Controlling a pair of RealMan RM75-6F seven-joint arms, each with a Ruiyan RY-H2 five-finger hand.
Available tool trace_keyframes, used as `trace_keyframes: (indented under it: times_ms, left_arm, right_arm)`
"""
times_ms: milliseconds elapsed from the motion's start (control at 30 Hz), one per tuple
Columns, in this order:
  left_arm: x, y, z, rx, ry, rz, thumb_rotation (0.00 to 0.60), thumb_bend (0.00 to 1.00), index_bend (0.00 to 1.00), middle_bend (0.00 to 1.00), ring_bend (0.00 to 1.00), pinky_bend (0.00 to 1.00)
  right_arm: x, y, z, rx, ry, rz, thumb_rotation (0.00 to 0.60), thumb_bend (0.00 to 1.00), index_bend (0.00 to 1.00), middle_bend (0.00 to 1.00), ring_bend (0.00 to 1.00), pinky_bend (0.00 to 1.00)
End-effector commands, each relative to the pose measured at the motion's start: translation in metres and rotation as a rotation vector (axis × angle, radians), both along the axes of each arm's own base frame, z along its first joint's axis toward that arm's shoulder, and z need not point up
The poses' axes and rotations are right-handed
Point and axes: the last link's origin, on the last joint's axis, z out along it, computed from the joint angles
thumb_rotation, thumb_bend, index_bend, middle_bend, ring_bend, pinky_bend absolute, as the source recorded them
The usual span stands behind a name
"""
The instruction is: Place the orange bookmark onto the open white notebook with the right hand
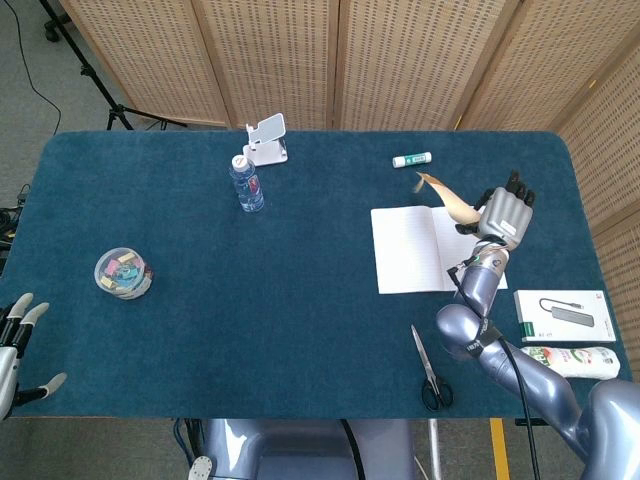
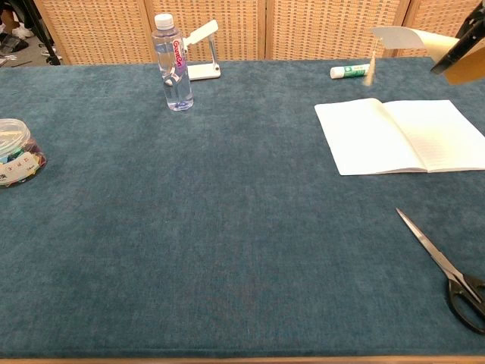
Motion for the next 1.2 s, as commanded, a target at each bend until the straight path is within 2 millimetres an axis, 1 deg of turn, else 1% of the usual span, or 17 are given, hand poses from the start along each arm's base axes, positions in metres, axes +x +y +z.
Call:
trace_keyframes:
  times_ms: [33, 200, 333, 567, 667, 767, 800, 867, 933, 1033, 1100, 1200]
  left_arm:
    - [0.000, 0.000, 0.000, -0.001, 0.000, 0.001, 0.600, 0.00, 0.00, 0.00, 0.00, 0.00]
    - [0.000, 0.000, 0.001, 0.002, -0.003, 0.001, 0.600, 0.00, 0.00, 0.00, 0.00, 0.00]
    - [-0.001, -0.001, 0.003, 0.006, -0.012, 0.000, 0.600, 0.00, 0.00, 0.00, 0.00, 0.00]
    - [-0.001, -0.001, 0.002, -0.005, -0.017, -0.005, 0.600, 0.00, 0.00, 0.00, 0.00, 0.00]
    - [-0.001, -0.001, 0.002, -0.005, -0.018, -0.005, 0.600, 0.00, 0.00, 0.00, 0.00, 0.00]
    - [-0.001, -0.001, 0.001, -0.014, -0.015, -0.003, 0.600, 0.00, 0.00, 0.00, 0.00, 0.00]
    - [-0.001, -0.001, 0.000, -0.015, -0.014, -0.004, 0.600, 0.00, 0.00, 0.00, 0.00, 0.00]
    - [0.000, -0.001, 0.000, -0.015, -0.011, -0.005, 0.600, 0.00, 0.00, 0.00, 0.00, 0.00]
    - [0.000, -0.001, 0.001, -0.011, -0.013, -0.004, 0.600, 0.00, 0.00, 0.00, 0.00, 0.00]
    - [-0.001, -0.001, 0.001, -0.010, -0.015, -0.002, 0.600, 0.00, 0.00, 0.00, 0.00, 0.00]
    - [-0.001, -0.001, 0.001, -0.015, -0.014, -0.003, 0.600, 0.00, 0.00, 0.00, 0.00, 0.00]
    - [0.000, -0.001, 0.000, -0.018, -0.010, -0.004, 0.600, 0.00, 0.00, 0.00, 0.00, 0.00]
  right_arm:
    - [-0.006, 0.003, -0.010, 0.033, -0.005, -0.029, 0.600, 0.05, 0.59, 0.00, 0.00, 0.00]
    - [-0.013, 0.005, -0.020, 0.054, 0.011, -0.065, 0.600, 0.05, 0.59, 0.00, 0.00, 0.00]
    - [-0.024, 0.008, -0.027, 0.056, 0.029, -0.120, 0.600, 0.05, 0.59, 0.00, 0.00, 0.00]
    - [-0.038, 0.014, -0.039, 0.068, 0.053, -0.194, 0.600, 0.05, 0.59, 0.00, 0.00, 0.00]
    - [-0.040, 0.015, -0.043, 0.076, 0.074, -0.198, 0.600, 0.05, 0.59, 0.00, 0.00, 0.00]
    - [-0.037, 0.016, -0.049, 0.083, 0.036, -0.202, 0.600, 0.05, 0.59, 0.00, 0.00, 0.00]
    - [-0.035, 0.017, -0.051, 0.091, 0.021, -0.203, 0.600, 0.05, 0.57, 0.00, 0.00, 0.00]
    - [-0.032, 0.017, -0.053, 0.112, 0.019, -0.198, 0.600, 0.03, 0.51, 0.00, 0.00, 0.00]
    - [-0.030, 0.018, -0.054, 0.127, 0.011, -0.195, 0.600, 0.00, 0.41, 0.00, 0.00, 0.00]
    - [-0.026, 0.018, -0.054, 0.146, -0.015, -0.188, 0.600, 0.00, 0.30, 0.00, 0.00, 0.00]
    - [-0.023, 0.019, -0.054, 0.164, -0.015, -0.182, 0.600, 0.00, 0.25, 0.00, 0.00, 0.00]
    - [-0.019, 0.021, -0.053, 0.181, -0.017, -0.180, 0.600, 0.00, 0.23, 0.00, 0.00, 0.00]
